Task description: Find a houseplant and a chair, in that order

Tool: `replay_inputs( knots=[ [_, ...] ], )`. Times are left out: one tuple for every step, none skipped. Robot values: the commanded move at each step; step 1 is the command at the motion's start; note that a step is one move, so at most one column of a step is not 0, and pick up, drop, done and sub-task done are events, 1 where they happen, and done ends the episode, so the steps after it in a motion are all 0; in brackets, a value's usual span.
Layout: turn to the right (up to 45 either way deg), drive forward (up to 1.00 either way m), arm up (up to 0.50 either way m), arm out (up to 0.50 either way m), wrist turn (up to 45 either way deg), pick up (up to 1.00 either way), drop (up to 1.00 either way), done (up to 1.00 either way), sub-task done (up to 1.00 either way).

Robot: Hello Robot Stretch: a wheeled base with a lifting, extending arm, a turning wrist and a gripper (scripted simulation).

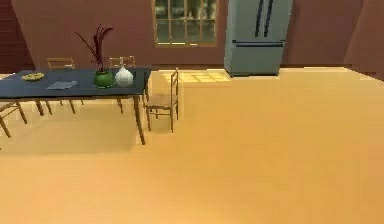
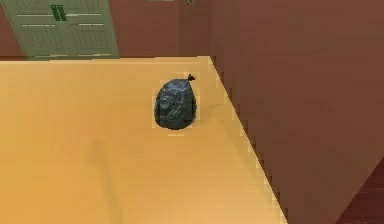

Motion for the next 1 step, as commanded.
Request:
replay_inputs(
  knots=[
    [-3.0, 0.00, 0.00, 0.00, 0.0, 0.00, 0.00, 0.00, 0.00]
  ],
)
